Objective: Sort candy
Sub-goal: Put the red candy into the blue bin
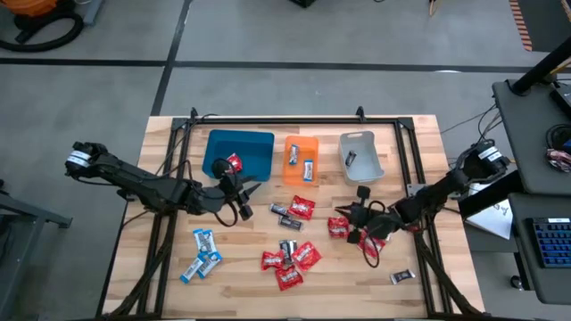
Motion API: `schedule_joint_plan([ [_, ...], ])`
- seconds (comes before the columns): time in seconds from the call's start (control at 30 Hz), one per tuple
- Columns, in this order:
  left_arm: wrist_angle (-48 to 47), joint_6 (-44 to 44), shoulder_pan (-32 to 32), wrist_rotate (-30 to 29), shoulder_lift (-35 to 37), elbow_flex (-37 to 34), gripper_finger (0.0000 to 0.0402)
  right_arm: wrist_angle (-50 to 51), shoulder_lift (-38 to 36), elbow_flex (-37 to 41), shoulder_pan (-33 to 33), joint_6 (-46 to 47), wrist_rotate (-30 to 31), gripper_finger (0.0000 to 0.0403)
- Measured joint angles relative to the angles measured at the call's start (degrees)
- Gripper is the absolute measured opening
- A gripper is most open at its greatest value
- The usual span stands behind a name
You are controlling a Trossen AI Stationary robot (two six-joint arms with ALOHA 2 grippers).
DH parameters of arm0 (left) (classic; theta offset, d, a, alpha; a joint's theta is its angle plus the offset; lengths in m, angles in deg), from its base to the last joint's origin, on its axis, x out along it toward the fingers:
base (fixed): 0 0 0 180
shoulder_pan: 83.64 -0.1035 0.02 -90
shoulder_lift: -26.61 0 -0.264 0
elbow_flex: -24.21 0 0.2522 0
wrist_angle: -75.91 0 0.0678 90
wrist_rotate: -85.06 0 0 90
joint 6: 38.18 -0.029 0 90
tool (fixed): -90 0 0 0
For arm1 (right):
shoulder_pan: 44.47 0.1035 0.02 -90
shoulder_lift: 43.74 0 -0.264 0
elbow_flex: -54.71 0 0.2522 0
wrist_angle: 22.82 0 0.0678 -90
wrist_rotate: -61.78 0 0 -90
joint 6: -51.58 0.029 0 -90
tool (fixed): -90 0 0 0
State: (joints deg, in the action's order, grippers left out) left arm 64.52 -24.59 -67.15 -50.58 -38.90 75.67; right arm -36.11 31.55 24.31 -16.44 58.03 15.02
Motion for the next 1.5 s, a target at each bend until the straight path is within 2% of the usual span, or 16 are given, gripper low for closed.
schedule_joint_plan([
  [0.1,0.20,0.52,0.00,-0.37,0.00,0.00,0.0100,-0.10,-1.21,-0.43,0.61,7.08,-0.48,0.0013],
  [0.2,0.67,1.07,0.00,-0.37,0.00,0.00,0.0100,3.48,-1.68,-1.44,0.44,10.28,-0.92,0.0013],
  [0.37,1.33,2.18,0.00,-0.45,0.02,0.00,0.0100,11.84,-2.05,-4.19,0.46,9.52,-5.12,0.0014],
  [0.47,2.10,2.27,-0.07,-0.46,0.02,0.00,0.0100,14.66,-2.16,-6.24,0.48,9.60,-8.07,0.0029],
  [0.6,2.78,2.25,-0.07,-0.51,0.02,0.00,0.0100,18.17,-2.16,-8.34,0.46,10.55,-10.19,0.0088],
  [0.8,3.12,2.25,-0.11,-0.51,0.02,0.00,0.0097,24.86,-2.16,-9.99,0.97,13.71,-10.57,0.0225],
  [0.87,3.12,2.25,-0.11,-0.51,0.02,0.00,0.0093,26.92,-2.16,-9.78,1.12,16.04,-12.81,0.0266],
  [0.97,3.11,2.22,-0.11,-0.51,0.02,0.00,0.0087,27.84,-1.70,-8.50,1.22,20.03,-16.21,0.0311],
  [1.07,3.10,2.20,-0.11,-0.51,0.02,0.00,0.0082,27.61,-0.69,-7.87,1.47,22.59,-17.71,0.0339],
  [1.23,3.09,2.01,-0.11,-0.51,0.02,0.00,0.0076,23.74,3.95,-7.29,1.33,23.07,-17.56,0.0354],
  [1.5,3.06,1.98,-0.10,-0.48,0.02,0.00,0.0074,17.15,12.29,-7.39,1.02,23.63,-17.17,0.0327],
])
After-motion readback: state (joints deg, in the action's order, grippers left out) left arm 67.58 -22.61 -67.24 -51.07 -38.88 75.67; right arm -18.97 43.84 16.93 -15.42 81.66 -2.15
